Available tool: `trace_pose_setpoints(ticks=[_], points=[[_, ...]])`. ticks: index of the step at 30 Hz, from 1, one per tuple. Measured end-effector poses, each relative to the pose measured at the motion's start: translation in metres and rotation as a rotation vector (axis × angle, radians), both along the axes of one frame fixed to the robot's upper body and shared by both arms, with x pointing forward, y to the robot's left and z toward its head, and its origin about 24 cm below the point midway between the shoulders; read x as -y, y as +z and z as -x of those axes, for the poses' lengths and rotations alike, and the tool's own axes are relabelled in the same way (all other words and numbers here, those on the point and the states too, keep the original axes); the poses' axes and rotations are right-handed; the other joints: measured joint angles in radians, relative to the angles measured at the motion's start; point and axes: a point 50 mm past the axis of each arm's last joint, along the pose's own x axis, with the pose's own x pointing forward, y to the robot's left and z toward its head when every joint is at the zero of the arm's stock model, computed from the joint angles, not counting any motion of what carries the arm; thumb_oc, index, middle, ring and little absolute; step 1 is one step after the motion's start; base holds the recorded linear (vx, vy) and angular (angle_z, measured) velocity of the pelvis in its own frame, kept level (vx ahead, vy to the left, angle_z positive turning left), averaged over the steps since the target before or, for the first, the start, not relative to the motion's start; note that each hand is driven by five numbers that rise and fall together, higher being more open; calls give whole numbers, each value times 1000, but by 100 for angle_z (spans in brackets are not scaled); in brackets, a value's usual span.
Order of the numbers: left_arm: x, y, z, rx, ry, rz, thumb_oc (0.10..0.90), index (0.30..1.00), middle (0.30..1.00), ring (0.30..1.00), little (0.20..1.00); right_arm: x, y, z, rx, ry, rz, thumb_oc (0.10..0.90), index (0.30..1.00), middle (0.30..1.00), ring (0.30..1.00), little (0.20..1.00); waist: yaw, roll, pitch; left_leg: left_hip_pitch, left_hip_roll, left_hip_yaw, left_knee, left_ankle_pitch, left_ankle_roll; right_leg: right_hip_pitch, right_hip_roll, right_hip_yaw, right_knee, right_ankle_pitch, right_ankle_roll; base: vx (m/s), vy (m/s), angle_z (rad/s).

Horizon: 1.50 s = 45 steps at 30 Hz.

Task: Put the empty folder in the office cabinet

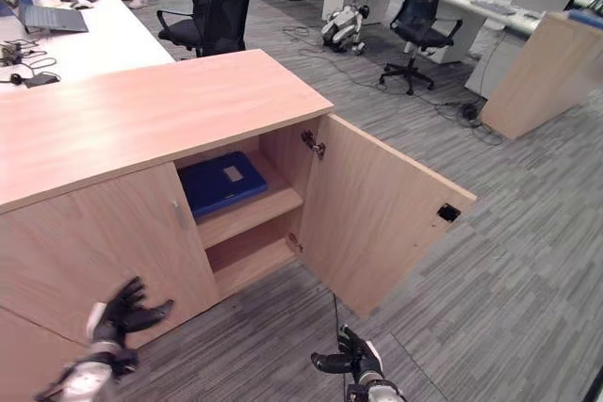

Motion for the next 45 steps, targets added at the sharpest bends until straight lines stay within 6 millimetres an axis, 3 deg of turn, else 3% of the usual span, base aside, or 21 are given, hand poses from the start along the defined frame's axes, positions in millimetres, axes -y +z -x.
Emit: trace_pose_setpoints(ticks=[1,2,5,7,13,21,26,27,28,29,30,31,33,34,35,36,38,40,41,44,45], points=[[9,2,-3,15,-58,23,800,900,900,900,900,0,1,-4,8,3,3,800,900,900,900,900,5,9,6,-7,10,4,-1,-3,-6,-1,-18,-38,-17,34,-1,96,-325,-20],[12,3,-4,22,-59,33,800,900,900,900,900,1,2,-6,11,2,8,800,900,900,900,900,5,16,8,-5,22,5,0,1,-14,-2,-6,-41,-14,39,-18,117,-329,-20],[25,4,-8,47,-87,82,800,900,900,900,900,19,3,0,-4,-7,60,800,900,900,900,900,-4,76,2,-7,62,14,1,12,-42,5,51,-27,-52,45,-32,122,-285,-16],[30,5,-11,58,-97,97,800,900,900,900,900,31,3,5,-18,-10,94,800,900,900,900,900,-13,95,-1,-9,76,14,2,15,-48,14,73,-28,-87,57,-42,139,-316,-9],[34,4,-12,60,-114,120,800,900,900,900,900,44,5,8,-28,-3,132,800,900,900,900,900,-51,101,-3,-13,107,12,6,18,-58,49,125,-30,-180,84,-48,131,-327,-4],[32,2,-9,46,-99,129,800,900,900,900,900,51,8,6,-19,3,151,800,900,900,900,900,-53,122,-2,-16,161,15,48,23,-70,47,181,-12,-182,65,-80,77,-238,-10],[34,-4,-3,9,-87,155,800,900,900,900,900,56,11,3,-6,-12,166,800,900,900,900,900,-54,125,0,-56,180,14,149,85,-116,68,191,-12,-182,51,-104,42,-111,-2],[35,-7,-1,-6,-90,156,800,900,900,900,900,58,11,3,-4,-23,175,800,900,900,900,900,-49,108,10,-81,175,-4,182,122,-126,67,186,-10,-182,41,-121,61,-31,4],[37,-8,0,-10,-97,158,800,900,900,900,900,60,12,2,-1,-27,183,800,900,900,900,900,-51,107,11,-113,172,-26,217,124,-124,65,184,-8,-182,39,-133,68,-46,8],[39,-9,0,-16,-105,162,800,900,900,900,900,63,14,0,3,-37,192,800,900,900,900,900,-50,102,13,-134,137,-82,224,82,-137,60,176,4,-182,40,-146,21,-23,-11],[45,-14,6,-37,-114,184,800,900,900,900,900,72,19,-7,23,-79,208,800,900,900,900,900,-30,95,16,-134,40,-155,133,39,-124,39,146,27,-182,42,-147,24,-33,-26],[46,-15,9,-43,-113,190,800,900,900,900,900,74,21,-12,31,-94,212,800,900,900,900,900,-26,100,16,-140,21,-154,115,45,-116,33,148,35,-182,45,-148,53,-23,-36],[46,-21,19,-79,-107,194,800,900,900,900,900,77,26,-23,60,-126,209,800,900,900,900,900,-17,125,12,-143,2,-172,111,79,-88,35,191,35,-182,53,-148,97,-4,-28],[45,-23,22,-93,-103,191,800,900,900,900,900,76,29,-28,74,-131,205,800,900,900,900,900,-18,128,11,-137,7,-167,108,62,-60,41,206,36,-182,53,-148,88,17,-7],[44,-25,23,-104,-101,187,800,900,900,900,900,76,33,-37,99,-141,199,800,900,900,900,900,-21,125,10,-125,19,-186,88,49,-52,44,216,26,-182,52,-147,106,37,11],[43,-26,23,-110,-100,185,800,900,900,900,900,76,42,-52,150,-165,192,800,900,900,900,900,-11,96,21,-115,21,-180,62,42,-41,42,218,25,-182,55,-139,145,56,12],[39,-30,31,-150,-107,178,800,900,900,900,900,74,57,-76,214,-158,187,800,900,900,900,900,6,80,19,-92,7,-178,35,39,-28,51,207,32,-182,61,-129,107,58,-5],[37,-31,35,-165,-122,175,800,900,900,900,900,74,67,-91,257,-151,192,800,900,900,900,900,7,82,19,-72,1,-175,16,45,-20,61,201,33,-182,61,-123,47,47,2],[33,-30,36,-167,-130,162,800,900,900,900,900,75,88,-114,338,-144,203,800,900,900,900,900,21,85,18,-59,-6,-175,4,48,-14,69,193,31,-182,59,-116,44,55,6],[25,-27,36,-168,-145,141,800,900,900,900,900,75,120,-147,425,-139,229,800,900,900,900,900,44,84,16,-59,-13,-180,2,49,-8,73,186,24,-182,61,-110,19,44,7],[24,-27,35,-169,-150,136,800,900,900,900,900,79,120,-147,411,-159,228,800,900,900,900,900,44,83,17,-57,-13,-179,2,51,-7,73,186,25,-182,60,-109,14,34,9]])
